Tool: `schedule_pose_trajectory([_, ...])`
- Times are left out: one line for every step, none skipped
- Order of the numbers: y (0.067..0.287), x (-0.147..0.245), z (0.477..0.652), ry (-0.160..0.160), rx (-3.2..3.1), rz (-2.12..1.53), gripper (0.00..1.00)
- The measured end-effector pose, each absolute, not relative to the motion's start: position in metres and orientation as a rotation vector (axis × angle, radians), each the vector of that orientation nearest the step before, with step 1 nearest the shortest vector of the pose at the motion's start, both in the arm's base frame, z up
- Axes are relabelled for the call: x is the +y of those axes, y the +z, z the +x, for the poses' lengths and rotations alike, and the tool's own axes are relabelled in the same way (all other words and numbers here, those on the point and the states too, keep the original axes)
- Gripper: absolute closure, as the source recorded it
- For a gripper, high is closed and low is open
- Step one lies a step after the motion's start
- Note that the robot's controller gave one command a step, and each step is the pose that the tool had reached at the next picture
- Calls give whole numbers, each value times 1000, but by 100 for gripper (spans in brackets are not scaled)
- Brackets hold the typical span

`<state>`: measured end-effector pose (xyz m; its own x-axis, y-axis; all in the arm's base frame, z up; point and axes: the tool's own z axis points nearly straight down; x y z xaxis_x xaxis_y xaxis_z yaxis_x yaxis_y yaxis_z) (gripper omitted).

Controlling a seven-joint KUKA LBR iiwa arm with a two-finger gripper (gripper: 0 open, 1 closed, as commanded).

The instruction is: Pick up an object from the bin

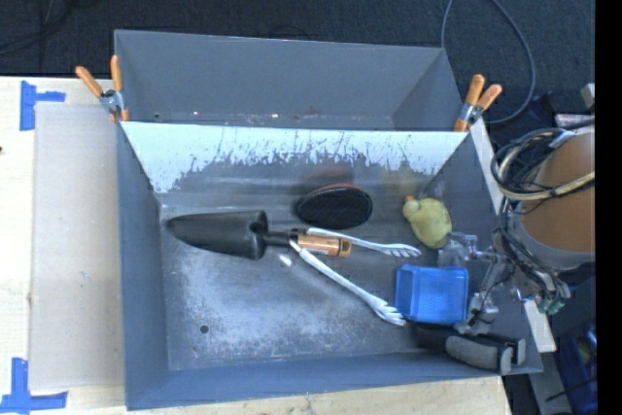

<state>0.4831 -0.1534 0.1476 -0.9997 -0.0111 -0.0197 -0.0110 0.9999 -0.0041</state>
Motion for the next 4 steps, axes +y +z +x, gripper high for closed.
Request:
schedule_pose_trajectory([148, -153, 483, -6, 3122, -17, 0])
schedule_pose_trajectory([88, -119, 495, -11, 3097, -19, 0])
schedule_pose_trajectory([81, -121, 495, -17, 3065, -52, 0])
schedule_pose_trajectory([78, -118, 506, -25, 3062, -84, 0])
